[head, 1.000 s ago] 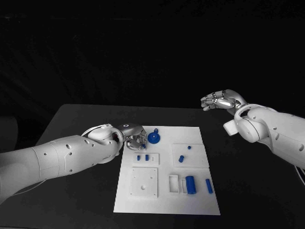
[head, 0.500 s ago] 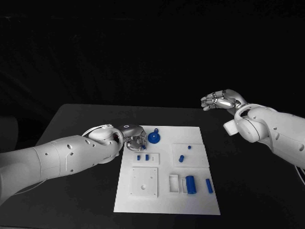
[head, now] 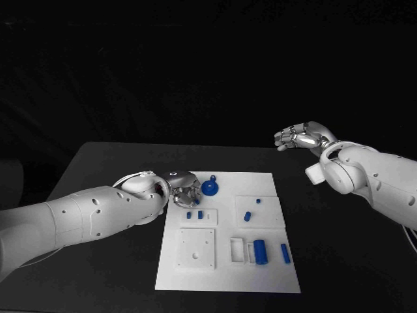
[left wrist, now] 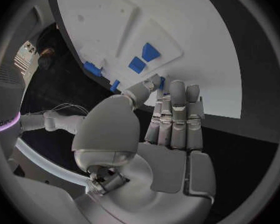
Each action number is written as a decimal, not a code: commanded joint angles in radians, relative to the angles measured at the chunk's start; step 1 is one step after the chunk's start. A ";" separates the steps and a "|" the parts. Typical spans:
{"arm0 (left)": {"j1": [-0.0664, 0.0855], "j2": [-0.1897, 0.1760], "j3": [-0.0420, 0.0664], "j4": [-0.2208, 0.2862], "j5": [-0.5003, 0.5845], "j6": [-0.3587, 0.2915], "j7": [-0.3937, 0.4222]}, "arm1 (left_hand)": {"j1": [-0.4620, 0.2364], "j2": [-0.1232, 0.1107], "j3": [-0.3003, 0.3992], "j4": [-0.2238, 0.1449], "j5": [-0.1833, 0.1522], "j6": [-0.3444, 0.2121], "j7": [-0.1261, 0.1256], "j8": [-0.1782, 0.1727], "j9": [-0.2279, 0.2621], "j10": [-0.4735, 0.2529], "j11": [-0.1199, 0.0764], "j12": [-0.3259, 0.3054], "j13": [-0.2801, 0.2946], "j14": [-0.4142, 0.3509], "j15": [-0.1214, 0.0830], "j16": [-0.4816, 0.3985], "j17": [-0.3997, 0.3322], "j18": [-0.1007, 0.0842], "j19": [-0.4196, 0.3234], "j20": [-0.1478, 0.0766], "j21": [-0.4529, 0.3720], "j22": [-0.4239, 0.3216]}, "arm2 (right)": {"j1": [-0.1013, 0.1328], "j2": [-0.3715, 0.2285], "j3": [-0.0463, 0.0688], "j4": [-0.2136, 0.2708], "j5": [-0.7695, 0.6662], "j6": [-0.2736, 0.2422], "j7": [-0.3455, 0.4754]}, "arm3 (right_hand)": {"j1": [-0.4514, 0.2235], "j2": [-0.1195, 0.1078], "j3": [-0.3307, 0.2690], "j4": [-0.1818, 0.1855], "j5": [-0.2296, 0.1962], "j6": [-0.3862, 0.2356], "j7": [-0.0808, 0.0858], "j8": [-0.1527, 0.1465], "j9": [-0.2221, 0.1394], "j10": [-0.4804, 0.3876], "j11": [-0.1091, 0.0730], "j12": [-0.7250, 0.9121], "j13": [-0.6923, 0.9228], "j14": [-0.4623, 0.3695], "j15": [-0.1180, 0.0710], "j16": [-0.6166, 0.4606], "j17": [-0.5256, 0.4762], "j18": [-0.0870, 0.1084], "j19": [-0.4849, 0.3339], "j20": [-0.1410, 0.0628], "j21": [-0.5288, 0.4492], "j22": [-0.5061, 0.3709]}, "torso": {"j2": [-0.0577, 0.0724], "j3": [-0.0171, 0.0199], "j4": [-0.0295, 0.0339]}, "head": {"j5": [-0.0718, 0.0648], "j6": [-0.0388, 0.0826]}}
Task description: Assemble the parts on the task board
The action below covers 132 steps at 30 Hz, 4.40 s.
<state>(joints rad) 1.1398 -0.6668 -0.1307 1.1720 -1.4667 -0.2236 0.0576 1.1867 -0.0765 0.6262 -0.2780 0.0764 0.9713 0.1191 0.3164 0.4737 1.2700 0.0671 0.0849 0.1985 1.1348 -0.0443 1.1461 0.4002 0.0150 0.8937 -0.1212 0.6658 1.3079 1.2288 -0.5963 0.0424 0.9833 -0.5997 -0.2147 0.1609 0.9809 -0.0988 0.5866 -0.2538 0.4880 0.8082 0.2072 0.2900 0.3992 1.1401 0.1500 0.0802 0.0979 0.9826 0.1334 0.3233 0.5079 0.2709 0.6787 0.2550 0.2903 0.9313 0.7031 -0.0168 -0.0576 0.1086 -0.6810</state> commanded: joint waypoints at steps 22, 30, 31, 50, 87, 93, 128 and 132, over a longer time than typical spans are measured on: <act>-0.003 -0.005 -0.005 0.029 -0.003 -0.029 -0.012 | -0.001 -0.060 -0.015 0.002 -0.012 -0.023 0.016 -0.016 -0.006 0.027 -0.006 0.017 0.005 -0.008 -0.006 0.027 0.021 0.003 -0.003 -0.023 -0.001 0.022 | 0.000 -0.002 0.000 0.004 -0.007 0.010 0.009 | 0.004 0.003 -0.002 0.000 0.007 -0.003 0.002 0.007 -0.002 0.006 -0.001 -0.004 -0.002 -0.004 0.000 -0.006 0.001 -0.009 -0.004 -0.003 -0.005 0.002 | 0.000 -0.0002 0.0002 | 0.001 0.000; -0.003 -0.009 -0.008 0.030 -0.003 -0.040 -0.013 | 0.005 -0.065 -0.015 0.002 -0.011 -0.035 0.020 -0.022 -0.009 0.019 -0.005 0.022 0.005 -0.015 -0.005 0.033 0.024 0.002 -0.006 -0.024 0.001 0.021 | 0.000 -0.003 0.000 0.003 -0.007 0.009 0.008 | 0.004 0.003 -0.002 0.000 0.007 -0.002 0.002 0.008 -0.002 0.007 -0.002 -0.004 -0.002 -0.004 0.000 -0.006 0.002 -0.009 -0.003 -0.003 -0.005 0.002 | 0.000 -0.0006 0.0006 | 0.002 0.000; -0.003 -0.009 -0.008 0.031 -0.003 -0.043 -0.013 | 0.006 -0.065 -0.015 0.002 -0.011 -0.036 0.020 -0.023 -0.009 0.018 -0.005 0.023 0.005 -0.016 -0.004 0.033 0.025 0.002 -0.006 -0.024 0.001 0.021 | 0.000 -0.003 0.000 0.003 -0.007 0.009 0.008 | 0.004 0.003 -0.002 0.000 0.007 -0.002 0.002 0.008 -0.002 0.007 -0.002 -0.003 -0.002 -0.004 0.000 -0.006 0.002 -0.009 -0.003 -0.003 -0.005 0.002 | 0.000 -0.0006 0.0006 | 0.002 0.000; -0.004 -0.012 -0.008 0.014 -0.008 -0.043 -0.026 | 0.011 -0.058 -0.011 0.005 -0.011 -0.038 0.022 -0.023 -0.009 0.014 -0.005 0.028 0.006 -0.019 -0.004 0.036 0.026 0.001 -0.007 -0.024 0.001 0.021 | 0.000 -0.004 0.000 0.002 -0.008 0.012 0.008 | 0.003 0.002 -0.002 0.001 0.007 -0.002 0.001 0.008 -0.002 0.008 -0.002 -0.003 -0.002 -0.003 -0.001 -0.006 0.002 -0.009 -0.003 -0.003 -0.005 0.002 | 0.000 -0.0015 0.0002 | 0.001 0.000; -0.002 -0.027 0.001 -0.029 0.017 -0.090 -0.008 | 0.021 -0.102 -0.011 0.013 -0.011 -0.128 0.023 -0.062 -0.026 -0.055 0.014 0.027 -0.002 -0.027 0.013 0.037 0.025 0.011 -0.007 -0.011 0.002 0.019 | 0.000 -0.021 0.000 0.006 -0.161 0.000 0.008 | 0.026 -0.006 0.004 -0.020 -0.012 -0.003 0.001 0.010 -0.004 0.007 -0.002 -0.004 -0.003 -0.005 0.001 -0.007 0.002 -0.009 -0.004 -0.004 -0.007 0.004 | 0.000 -0.0013 0.0014 | -0.005 0.012; 0.004 -0.045 0.022 -0.010 0.070 -0.152 0.024 | 0.019 -0.090 -0.004 0.029 -0.010 -0.118 0.039 -0.049 -0.022 -0.072 0.020 0.029 -0.003 -0.033 0.019 0.029 0.020 0.017 -0.004 -0.005 0.003 0.020 | 0.000 -0.042 -0.018 0.023 -0.312 -0.019 0.002 | 0.079 -0.013 0.012 -0.034 -0.133 0.026 -0.011 0.030 0.002 0.047 -0.022 0.018 0.009 0.041 -0.024 0.023 0.023 -0.009 0.043 -0.016 0.014 0.011 | 0.000 -0.0009 0.0004 | 0.004 0.025; 0.091 -0.121 0.043 0.172 1.114 -0.069 0.227 | -0.143 0.008 -0.170 0.002 -0.023 -0.158 0.064 -0.014 -0.003 -0.151 0.078 0.000 -0.048 -0.326 0.184 -0.459 -0.174 0.027 -0.252 0.157 -0.218 -0.058 | -0.080 -0.048 -0.136 0.235 -1.144 -0.120 -0.236 | 0.178 -0.125 0.187 0.027 -0.434 0.113 -0.052 0.051 0.014 0.107 -0.061 0.001 0.039 0.361 -0.156 0.268 0.249 -0.009 0.479 -0.186 0.209 0.054 | -0.030 0.0003 -0.0010 | -0.011 0.029; 0.091 -0.121 0.043 0.184 1.112 -0.064 0.240 | -0.138 0.008 -0.168 -0.001 -0.022 -0.159 0.065 -0.013 -0.004 -0.150 0.079 0.000 -0.050 -0.316 0.182 -0.463 -0.171 0.032 -0.244 0.157 -0.216 -0.055 | -0.095 -0.031 -0.140 0.225 -1.159 -0.122 -0.250 | 0.185 -0.138 0.189 0.029 -0.437 0.114 -0.054 0.051 0.014 0.108 -0.067 -0.001 0.037 0.404 -0.161 0.326 0.277 -0.009 0.530 -0.209 0.254 0.080 | -0.029 0.0012 -0.0005 | -0.011 0.024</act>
<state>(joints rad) 1.2295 -0.7904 -0.0883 1.3496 -0.3896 -0.2744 0.2731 1.0368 -0.0708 0.4591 -0.2737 0.0494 0.8178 0.1836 0.2993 0.4698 1.1251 0.1447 0.0881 0.1489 0.8136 0.1373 0.6897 0.2279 0.0337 0.6437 0.0356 0.4489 1.2524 1.1382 -0.6304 -0.0960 1.2119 -1.6968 -0.3204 -0.0429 1.1670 -0.2271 0.7709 -0.2247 0.0571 0.9147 0.1548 0.3416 0.4142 1.2457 0.0909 0.0848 0.1361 1.3726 -0.0285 0.6324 0.7768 0.2481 1.1924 0.0532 0.5309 1.0035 0.6737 -0.0151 -0.0591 0.0977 -0.6536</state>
